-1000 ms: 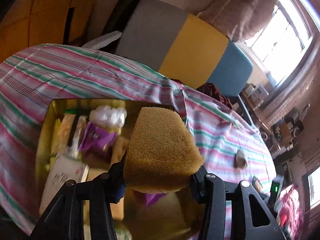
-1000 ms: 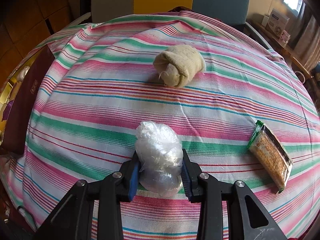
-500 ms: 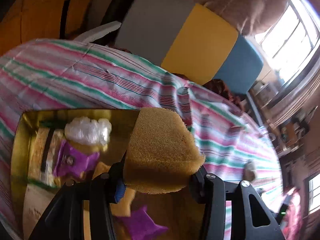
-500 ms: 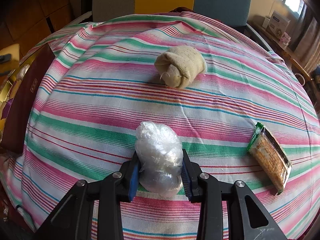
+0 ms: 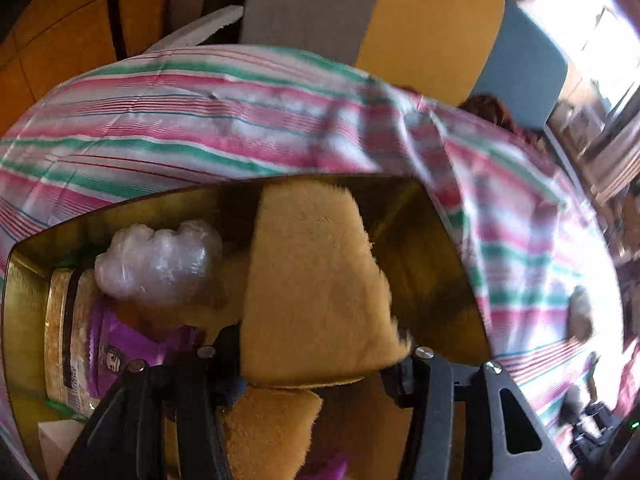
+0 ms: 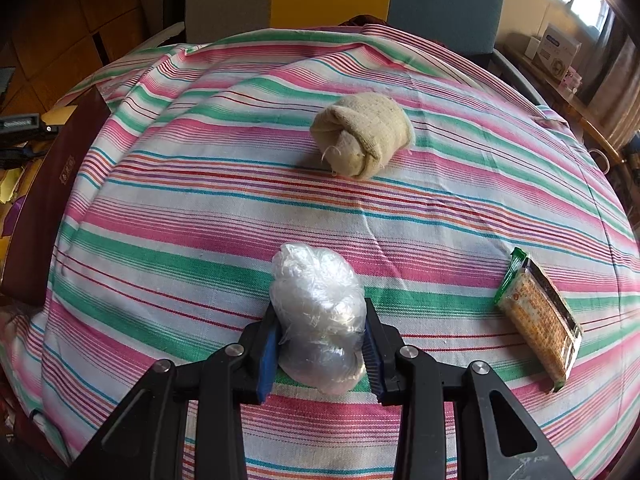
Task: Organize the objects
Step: 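Carry the yellow sponge over the gold tray and open the left gripper, then withdraw the left gripper from the tray while the right gripper holds the white bundle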
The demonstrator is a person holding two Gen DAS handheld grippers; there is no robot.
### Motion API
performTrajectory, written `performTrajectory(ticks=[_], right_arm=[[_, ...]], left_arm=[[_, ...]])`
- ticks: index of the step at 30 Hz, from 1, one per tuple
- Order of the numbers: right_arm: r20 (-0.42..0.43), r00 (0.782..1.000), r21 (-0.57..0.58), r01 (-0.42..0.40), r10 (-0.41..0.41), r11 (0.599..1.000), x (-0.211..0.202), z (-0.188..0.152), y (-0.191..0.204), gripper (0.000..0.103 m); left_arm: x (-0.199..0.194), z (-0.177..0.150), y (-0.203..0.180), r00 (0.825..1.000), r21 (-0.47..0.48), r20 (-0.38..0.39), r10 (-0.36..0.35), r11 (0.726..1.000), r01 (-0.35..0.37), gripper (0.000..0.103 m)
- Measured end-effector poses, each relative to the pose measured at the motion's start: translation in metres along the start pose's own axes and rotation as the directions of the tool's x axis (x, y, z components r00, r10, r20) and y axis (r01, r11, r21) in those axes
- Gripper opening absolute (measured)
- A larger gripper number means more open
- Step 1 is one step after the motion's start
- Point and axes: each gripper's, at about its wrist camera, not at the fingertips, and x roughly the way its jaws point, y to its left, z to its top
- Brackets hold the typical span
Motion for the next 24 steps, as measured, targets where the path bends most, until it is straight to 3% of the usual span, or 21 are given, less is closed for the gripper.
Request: performTrajectory(ticks=[4,6,11,18,24], right_arm=[[0.000,1.000,0.002,-0.001,0.001,1.000,0.000,0.000,0.000,0.038],[0.001,1.000,0.003,-0.002,0.002,1.000,0.001,0.001,0.000,0.038],[0.001,1.000,0.002,-0.003,0.003,1.000,0.001,0.001,-0.001,0.038],[0.004,1.000,-0.002,0.002,-0.002,1.000,0.003,0.003,-0.002,0.038],[0.007,1.000,-0.005,0.009,-0.009,1.000,0.003,0.003,0.000,0.038]], left_arm=[[-0.008,-0.006,0.001,1.000,-0.004,0.023,0.017,1.000,-0.017,0.055],[-0.016,-0.011,0.001,0.999,0.009,0.043,0.024,1.000,-0.025,0.061],[-0.042,-0.025,-0.002,0.992,0.046,0.111,0.054,0.997,-0.059,0.061],[-0.094,-0.050,-0.011,0.966,0.066,0.255,0.049,0.995,-0.068,0.062],[-0.133,-0.084,-0.014,0.944,0.076,0.329,0.034,0.995,-0.062,0.062]])
